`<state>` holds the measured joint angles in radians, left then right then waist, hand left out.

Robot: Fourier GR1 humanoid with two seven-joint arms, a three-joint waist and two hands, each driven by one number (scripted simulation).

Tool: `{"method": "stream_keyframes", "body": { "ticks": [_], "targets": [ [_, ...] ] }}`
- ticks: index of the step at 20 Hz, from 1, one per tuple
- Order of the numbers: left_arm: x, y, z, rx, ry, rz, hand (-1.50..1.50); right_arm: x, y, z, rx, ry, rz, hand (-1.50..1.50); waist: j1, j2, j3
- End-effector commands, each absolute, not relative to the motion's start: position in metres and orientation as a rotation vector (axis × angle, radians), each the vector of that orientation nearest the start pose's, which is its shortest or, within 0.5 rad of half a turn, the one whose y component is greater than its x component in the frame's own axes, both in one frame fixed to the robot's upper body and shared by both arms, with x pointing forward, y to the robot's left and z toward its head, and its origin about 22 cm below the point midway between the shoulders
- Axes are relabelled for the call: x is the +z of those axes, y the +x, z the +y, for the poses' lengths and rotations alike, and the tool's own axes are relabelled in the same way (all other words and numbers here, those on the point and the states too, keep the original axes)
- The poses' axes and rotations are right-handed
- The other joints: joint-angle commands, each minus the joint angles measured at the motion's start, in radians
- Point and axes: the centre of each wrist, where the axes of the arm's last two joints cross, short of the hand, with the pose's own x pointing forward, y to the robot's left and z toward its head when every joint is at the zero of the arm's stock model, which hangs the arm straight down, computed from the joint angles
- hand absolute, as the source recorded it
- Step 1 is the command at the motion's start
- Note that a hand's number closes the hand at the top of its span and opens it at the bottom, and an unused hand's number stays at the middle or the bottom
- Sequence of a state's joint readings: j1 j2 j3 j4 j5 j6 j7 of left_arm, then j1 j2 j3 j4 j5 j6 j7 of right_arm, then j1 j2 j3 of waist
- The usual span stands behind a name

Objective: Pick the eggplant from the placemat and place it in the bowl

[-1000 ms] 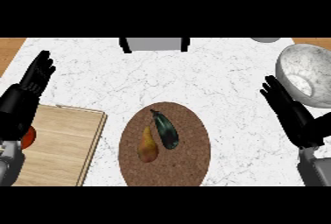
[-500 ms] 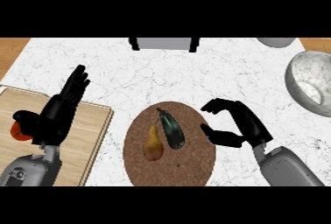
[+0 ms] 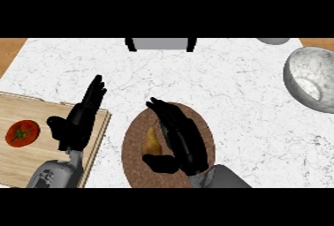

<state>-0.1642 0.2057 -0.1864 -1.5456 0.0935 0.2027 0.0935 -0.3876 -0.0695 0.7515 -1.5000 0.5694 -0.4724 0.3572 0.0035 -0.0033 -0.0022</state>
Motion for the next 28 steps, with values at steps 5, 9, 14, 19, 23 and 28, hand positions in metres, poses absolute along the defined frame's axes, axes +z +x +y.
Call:
{"method": "stream_keyframes", "body": {
  "ticks": [5,9,14,19,23,28],
  "targets": [
    [0.03,0.272,0.215,-0.102,0.064,-1.582,0.0,0.107,0.255,0.0,0.833,-0.647,-1.655,-1.5,0.006,0.0,0.001],
    [0.017,0.28,0.206,-0.105,0.059,-1.594,0.0,0.135,0.256,0.01,0.883,-0.599,-1.517,-1.5,0.006,0.004,0.001],
    [0.027,0.272,0.222,-0.12,0.076,-1.601,0.0,0.135,0.28,0.011,0.936,-0.643,-1.289,-1.5,0.013,0.004,0.001],
    [0.025,0.278,0.188,-0.126,0.055,-1.609,0.0,0.111,0.283,0.013,0.979,-0.639,-1.132,-1.5,0.004,0.005,0.002],
    [0.037,0.282,0.209,-0.107,0.065,-1.587,0.0,0.098,0.292,0.008,1.007,-0.625,-1.073,-1.5,0.005,0.004,0.002],
    [0.03,0.278,0.209,-0.108,0.053,-1.597,0.0,0.096,0.292,-0.003,1.022,-0.559,-1.085,-1.5,-0.001,0.003,0.002]
  ]
}}
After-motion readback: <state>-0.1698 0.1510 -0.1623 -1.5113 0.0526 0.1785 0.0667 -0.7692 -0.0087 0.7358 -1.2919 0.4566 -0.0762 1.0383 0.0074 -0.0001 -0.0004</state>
